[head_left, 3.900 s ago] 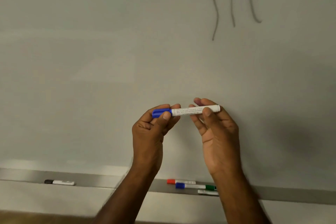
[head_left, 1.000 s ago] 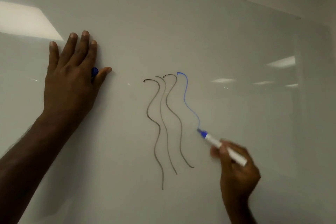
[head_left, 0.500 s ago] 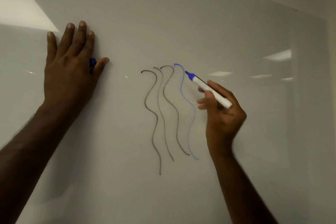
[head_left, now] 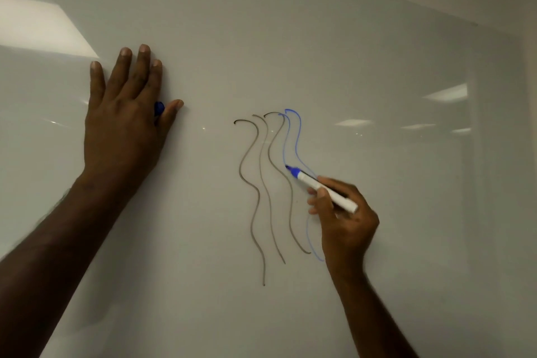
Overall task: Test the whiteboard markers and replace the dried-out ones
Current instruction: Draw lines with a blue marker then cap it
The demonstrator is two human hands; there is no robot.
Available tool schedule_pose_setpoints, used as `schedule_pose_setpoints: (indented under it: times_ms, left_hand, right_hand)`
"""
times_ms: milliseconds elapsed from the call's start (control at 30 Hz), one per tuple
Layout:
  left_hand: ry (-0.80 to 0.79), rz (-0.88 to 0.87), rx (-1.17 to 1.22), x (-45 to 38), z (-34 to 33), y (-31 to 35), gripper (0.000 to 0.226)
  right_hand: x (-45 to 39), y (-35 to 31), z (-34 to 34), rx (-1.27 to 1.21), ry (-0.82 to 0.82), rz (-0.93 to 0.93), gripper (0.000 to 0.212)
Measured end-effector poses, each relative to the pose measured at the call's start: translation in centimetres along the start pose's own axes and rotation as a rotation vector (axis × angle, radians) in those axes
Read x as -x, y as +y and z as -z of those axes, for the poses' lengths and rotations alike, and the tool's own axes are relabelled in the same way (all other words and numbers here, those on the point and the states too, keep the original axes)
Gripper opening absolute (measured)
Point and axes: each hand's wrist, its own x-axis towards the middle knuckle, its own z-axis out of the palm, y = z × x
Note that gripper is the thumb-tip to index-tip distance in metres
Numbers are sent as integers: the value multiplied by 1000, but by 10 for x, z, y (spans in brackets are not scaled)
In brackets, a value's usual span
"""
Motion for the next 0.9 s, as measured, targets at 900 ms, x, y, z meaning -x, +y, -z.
schedule_pose_setpoints:
  times_ms: [900]
  left_hand:
    - [0, -4, 16, 0, 1, 0, 62]
  right_hand:
    - [-40, 0, -18, -49, 7, -56, 17]
